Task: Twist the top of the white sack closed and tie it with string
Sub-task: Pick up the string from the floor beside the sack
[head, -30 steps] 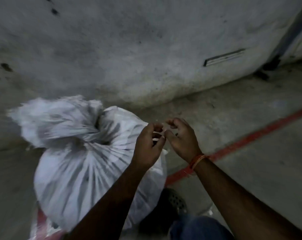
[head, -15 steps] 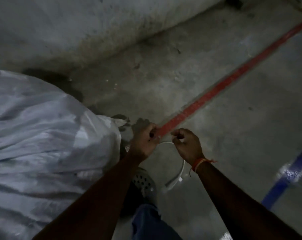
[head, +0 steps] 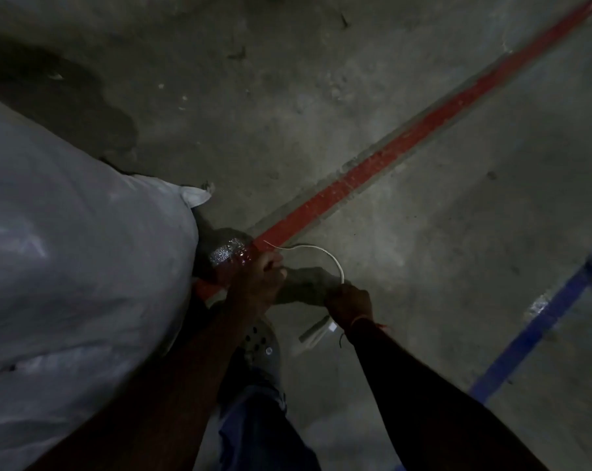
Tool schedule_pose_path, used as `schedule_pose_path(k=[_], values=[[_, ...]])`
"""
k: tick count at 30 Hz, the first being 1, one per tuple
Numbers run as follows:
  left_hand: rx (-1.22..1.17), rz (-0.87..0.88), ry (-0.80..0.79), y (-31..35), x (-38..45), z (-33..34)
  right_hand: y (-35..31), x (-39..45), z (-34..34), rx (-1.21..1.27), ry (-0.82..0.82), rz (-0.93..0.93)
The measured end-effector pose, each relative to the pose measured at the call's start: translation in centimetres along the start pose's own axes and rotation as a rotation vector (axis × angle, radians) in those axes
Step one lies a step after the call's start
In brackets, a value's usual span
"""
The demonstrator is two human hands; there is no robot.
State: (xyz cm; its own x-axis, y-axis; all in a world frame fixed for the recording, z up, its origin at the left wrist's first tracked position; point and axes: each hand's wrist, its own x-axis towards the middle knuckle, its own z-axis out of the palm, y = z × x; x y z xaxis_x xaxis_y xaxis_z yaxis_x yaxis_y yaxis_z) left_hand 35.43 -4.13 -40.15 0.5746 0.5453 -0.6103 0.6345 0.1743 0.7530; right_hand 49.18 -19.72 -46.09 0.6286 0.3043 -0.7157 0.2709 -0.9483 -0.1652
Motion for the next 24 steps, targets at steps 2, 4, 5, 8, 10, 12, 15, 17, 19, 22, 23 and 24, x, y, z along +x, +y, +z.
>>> schedule_pose_path(k=[2, 4, 5, 8, 10, 12, 15, 17, 19, 22, 23, 24], values=[[-0.03, -0.005, -0.001, -0.7, 0.3, 0.3, -1.0, -0.9, -1.0, -0.008, 0.032, -0.027], [-0.041, 0.0, 0.018, -1.3, 0.6, 0.5, -1.2, -0.9, -1.2, -0.006, 0.061, -0.031], [-0.05, -0.007, 0.032, -1.1, 0.6, 0.5, -1.2, -0.9, -1.3, -0.019, 0.072, -0.035], [-0.089, -0.044, 0.031, -1.4, 0.7, 0.5, -1.0, -0.9, -1.0, -0.042, 0.089, -0.062], [-0.072, -0.075, 0.025, -1.6, 1.0, 0.5, -0.7, -1.0, -0.8, -0.054, 0.096, -0.091], [-0.08, -0.09, 0.006, -1.7, 0.9, 0.7, -0.4, -1.0, -0.7, -0.067, 0.115, -0.112], [-0.105, -0.106, -0.002, -2.1, 0.7, 0.8, -0.2, -1.3, -1.2, -0.062, 0.165, -0.145], [-0.094, -0.095, -0.018, -2.1, 0.4, 0.9, -0.1, -1.2, -1.6, -0.052, 0.172, -0.151], [-0.062, -0.054, -0.014, -1.7, 0.1, 1.0, -0.1, -1.2, -1.8, -0.029, 0.205, -0.137], [-0.035, -0.043, -0.01, -1.6, 0.1, 1.0, -0.4, -1.2, -1.7, 0.082, 0.291, -0.125], [-0.029, -0.048, -0.013, -1.6, 0.0, 1.1, -0.5, -1.3, -1.7, 0.138, 0.304, -0.119], [-0.023, -0.055, -0.018, -1.5, 0.0, 1.1, -0.7, -1.4, -1.6, 0.197, 0.313, -0.119]])
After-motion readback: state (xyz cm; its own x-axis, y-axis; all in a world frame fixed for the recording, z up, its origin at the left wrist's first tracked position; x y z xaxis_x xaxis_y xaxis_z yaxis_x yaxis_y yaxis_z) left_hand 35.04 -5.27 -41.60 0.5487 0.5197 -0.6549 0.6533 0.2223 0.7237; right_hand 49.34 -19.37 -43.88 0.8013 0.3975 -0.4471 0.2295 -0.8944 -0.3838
